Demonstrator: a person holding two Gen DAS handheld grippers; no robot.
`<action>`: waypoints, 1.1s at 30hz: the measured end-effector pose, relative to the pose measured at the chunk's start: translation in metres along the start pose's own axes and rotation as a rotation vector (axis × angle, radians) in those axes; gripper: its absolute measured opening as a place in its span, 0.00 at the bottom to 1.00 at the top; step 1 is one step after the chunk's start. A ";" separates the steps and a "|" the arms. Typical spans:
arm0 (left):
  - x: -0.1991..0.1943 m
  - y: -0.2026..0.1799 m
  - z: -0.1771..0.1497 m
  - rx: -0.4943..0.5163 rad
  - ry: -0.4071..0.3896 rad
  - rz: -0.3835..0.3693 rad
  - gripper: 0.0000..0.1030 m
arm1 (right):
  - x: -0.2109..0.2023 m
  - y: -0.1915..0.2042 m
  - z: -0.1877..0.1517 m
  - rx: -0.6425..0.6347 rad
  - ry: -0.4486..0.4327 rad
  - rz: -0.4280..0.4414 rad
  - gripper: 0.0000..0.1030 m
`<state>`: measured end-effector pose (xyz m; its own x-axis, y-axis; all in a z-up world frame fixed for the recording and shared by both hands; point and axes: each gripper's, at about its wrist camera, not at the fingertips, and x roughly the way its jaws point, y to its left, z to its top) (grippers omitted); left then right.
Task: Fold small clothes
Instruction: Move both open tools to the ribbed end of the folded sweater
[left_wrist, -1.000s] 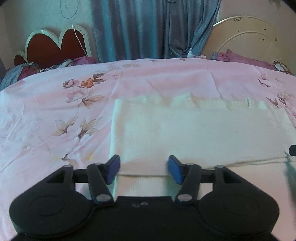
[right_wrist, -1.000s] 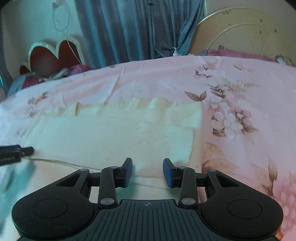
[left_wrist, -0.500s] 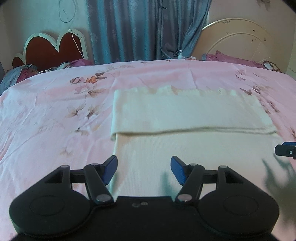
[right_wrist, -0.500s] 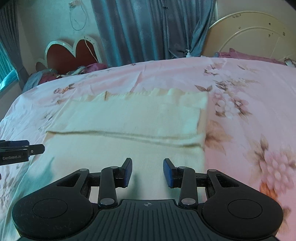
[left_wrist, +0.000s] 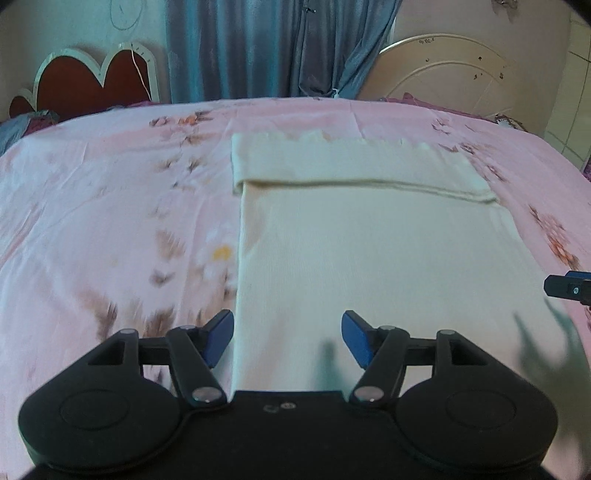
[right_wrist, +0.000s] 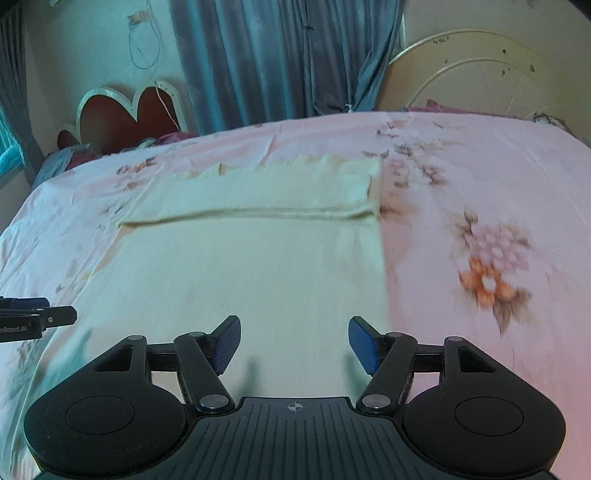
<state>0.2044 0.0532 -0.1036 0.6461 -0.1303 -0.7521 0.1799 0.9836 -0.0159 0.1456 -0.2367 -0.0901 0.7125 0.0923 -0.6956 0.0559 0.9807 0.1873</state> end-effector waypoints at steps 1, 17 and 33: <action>-0.004 0.003 -0.006 -0.004 0.003 -0.002 0.61 | -0.004 0.003 -0.005 0.004 0.002 0.001 0.62; -0.043 0.025 -0.073 -0.046 0.088 -0.050 0.55 | -0.061 0.012 -0.069 0.025 0.010 -0.074 0.62; -0.058 0.026 -0.105 -0.086 0.137 -0.115 0.52 | -0.086 -0.015 -0.107 0.091 0.059 -0.159 0.62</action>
<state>0.0944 0.0997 -0.1296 0.5168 -0.2305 -0.8245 0.1790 0.9709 -0.1592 0.0086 -0.2410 -0.1069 0.6471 -0.0500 -0.7607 0.2298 0.9642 0.1321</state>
